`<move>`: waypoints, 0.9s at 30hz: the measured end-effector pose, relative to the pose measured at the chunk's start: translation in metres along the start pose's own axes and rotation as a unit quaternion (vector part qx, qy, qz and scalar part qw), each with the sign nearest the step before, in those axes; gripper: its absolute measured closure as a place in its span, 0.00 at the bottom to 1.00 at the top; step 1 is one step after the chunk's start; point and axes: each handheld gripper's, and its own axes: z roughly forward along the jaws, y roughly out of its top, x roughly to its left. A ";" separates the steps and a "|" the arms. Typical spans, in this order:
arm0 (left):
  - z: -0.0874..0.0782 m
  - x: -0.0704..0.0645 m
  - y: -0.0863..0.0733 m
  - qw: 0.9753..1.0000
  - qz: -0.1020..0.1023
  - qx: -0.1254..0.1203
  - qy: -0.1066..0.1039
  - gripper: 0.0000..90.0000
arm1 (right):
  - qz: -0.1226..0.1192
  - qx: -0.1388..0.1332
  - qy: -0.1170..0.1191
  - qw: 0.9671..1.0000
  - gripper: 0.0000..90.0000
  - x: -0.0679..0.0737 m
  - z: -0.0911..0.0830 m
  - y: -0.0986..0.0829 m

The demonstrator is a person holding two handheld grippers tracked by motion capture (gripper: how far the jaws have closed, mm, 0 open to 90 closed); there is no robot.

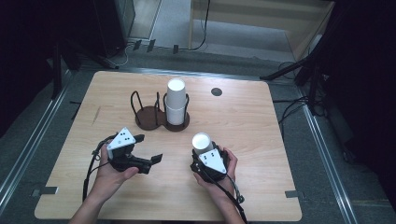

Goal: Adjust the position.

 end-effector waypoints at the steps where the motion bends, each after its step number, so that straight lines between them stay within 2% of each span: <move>1: 0.001 -0.001 -0.001 1.000 -0.001 -0.001 0.000 0.07 | -0.002 0.000 0.001 1.000 0.32 0.002 0.000 0.000; 4: 0.002 -0.006 -0.002 1.000 -0.003 -0.002 -0.015 0.07 | -0.012 -0.001 0.006 1.000 0.32 0.008 -0.001 0.000; 7: 0.001 -0.010 -0.001 1.000 0.006 -0.002 -0.021 0.08 | -0.027 -0.001 0.007 1.000 0.32 0.013 -0.001 -0.001; 9: 0.001 -0.014 0.000 1.000 0.009 -0.001 -0.024 0.11 | -0.035 -0.001 0.010 0.999 0.32 0.017 -0.002 -0.002; 10: 0.001 -0.015 0.000 1.000 0.011 0.001 -0.025 0.15 | -0.042 -0.002 0.010 0.999 0.32 0.019 -0.002 -0.002; 13: 0.005 -0.021 0.000 0.999 0.022 0.015 -0.041 0.16 | -0.068 -0.007 0.016 0.998 0.32 0.026 -0.002 -0.003; 15: 0.007 -0.025 0.000 0.998 0.029 0.026 -0.046 0.16 | -0.072 -0.007 0.017 0.997 0.32 0.028 -0.002 -0.003; 21: 0.012 -0.034 0.000 0.996 0.057 0.045 -0.055 0.17 | -0.105 -0.019 0.034 0.994 0.32 0.038 -0.004 -0.006; 25: 0.013 -0.038 -0.001 0.994 0.073 0.051 -0.056 0.20 | -0.115 -0.025 0.047 0.992 0.32 0.042 -0.006 -0.006; 27: 0.013 -0.039 0.000 0.994 0.077 0.052 -0.053 0.22 | -0.120 -0.033 0.061 0.990 0.32 0.043 -0.007 -0.007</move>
